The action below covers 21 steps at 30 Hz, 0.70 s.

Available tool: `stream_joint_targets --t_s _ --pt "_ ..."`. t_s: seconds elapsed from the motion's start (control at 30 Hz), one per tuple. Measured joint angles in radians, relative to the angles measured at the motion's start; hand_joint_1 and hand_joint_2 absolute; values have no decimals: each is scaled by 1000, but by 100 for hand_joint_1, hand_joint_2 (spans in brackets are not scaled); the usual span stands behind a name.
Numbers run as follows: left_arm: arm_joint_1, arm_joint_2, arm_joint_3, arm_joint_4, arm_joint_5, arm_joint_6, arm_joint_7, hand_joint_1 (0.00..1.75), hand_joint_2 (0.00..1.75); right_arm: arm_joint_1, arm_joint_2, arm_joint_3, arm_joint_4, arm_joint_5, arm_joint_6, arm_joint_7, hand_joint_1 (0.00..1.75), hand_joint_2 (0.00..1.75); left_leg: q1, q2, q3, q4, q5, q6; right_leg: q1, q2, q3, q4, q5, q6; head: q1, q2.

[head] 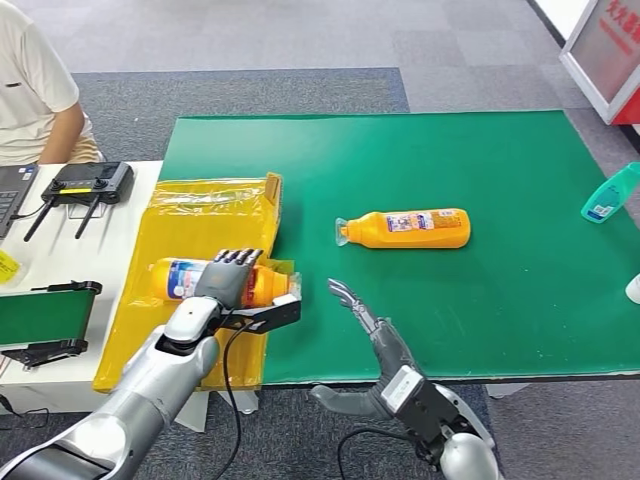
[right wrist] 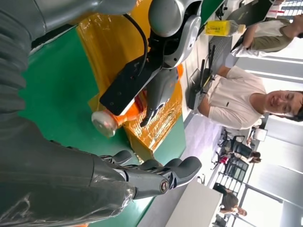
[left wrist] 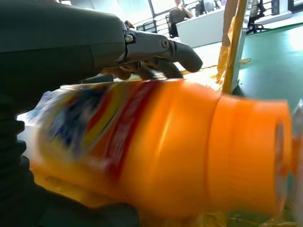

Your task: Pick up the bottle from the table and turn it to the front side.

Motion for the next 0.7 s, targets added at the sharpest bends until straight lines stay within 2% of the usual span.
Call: stream_joint_targets --t_s 0.3,0.7 --pt "8 -11 5 -2 33 -8 -65 0 175 4 1 -22 -1 -2 1 -10 0 175 0 0 0 0 0 0 0 0 0 0 0 0 0 0" --pt "55 -12 4 -100 104 -14 -83 0 175 10 9 -42 0 0 0 -9 0 175 0 0 0 0 0 0 0 0 0 0 0 0 0 0"
